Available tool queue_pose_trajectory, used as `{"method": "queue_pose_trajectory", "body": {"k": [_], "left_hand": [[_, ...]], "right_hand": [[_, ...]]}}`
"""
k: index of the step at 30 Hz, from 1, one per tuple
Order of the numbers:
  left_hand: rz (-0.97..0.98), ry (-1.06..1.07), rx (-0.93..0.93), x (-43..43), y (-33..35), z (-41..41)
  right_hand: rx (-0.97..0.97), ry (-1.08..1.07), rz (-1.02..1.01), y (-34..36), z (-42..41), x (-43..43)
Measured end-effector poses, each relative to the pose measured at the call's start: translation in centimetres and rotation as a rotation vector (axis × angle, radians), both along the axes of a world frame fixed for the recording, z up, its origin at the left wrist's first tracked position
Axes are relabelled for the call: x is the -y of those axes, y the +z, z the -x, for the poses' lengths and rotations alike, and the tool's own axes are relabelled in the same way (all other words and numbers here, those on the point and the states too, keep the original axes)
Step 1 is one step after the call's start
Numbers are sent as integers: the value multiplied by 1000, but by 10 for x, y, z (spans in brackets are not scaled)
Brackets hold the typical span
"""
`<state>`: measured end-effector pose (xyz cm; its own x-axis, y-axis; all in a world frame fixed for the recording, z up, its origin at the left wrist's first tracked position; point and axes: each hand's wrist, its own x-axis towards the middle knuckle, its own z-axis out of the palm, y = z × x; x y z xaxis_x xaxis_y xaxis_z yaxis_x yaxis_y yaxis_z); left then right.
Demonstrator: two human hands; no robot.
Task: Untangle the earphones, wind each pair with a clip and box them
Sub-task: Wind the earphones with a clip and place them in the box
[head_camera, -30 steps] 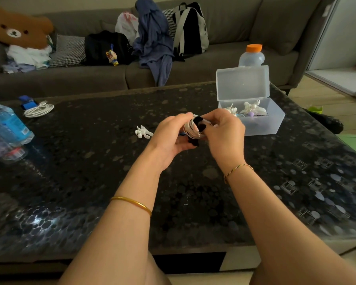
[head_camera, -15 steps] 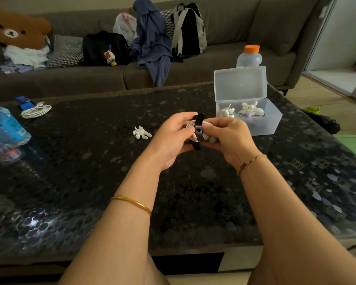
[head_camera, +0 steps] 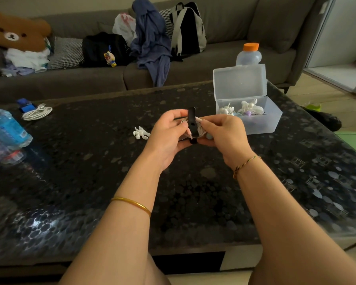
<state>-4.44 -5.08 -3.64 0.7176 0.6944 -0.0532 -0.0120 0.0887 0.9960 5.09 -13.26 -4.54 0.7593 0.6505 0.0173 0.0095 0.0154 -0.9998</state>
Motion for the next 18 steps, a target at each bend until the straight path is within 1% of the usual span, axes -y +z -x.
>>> {"method": "queue_pose_trajectory", "body": {"k": [4, 8, 14, 18], "left_hand": [[49, -79, 12, 0, 3, 1], [4, -113, -29, 0, 2, 1], [-85, -48, -81, -1, -1, -2], [-102, 1, -95, 0, -2, -4]], "right_hand": [[-17, -38, 45, -3, -5, 0], [-76, -39, 56, -5, -9, 0], [-206, 47, 48, -4, -13, 1], [-164, 46, 77, -5, -14, 1]]}}
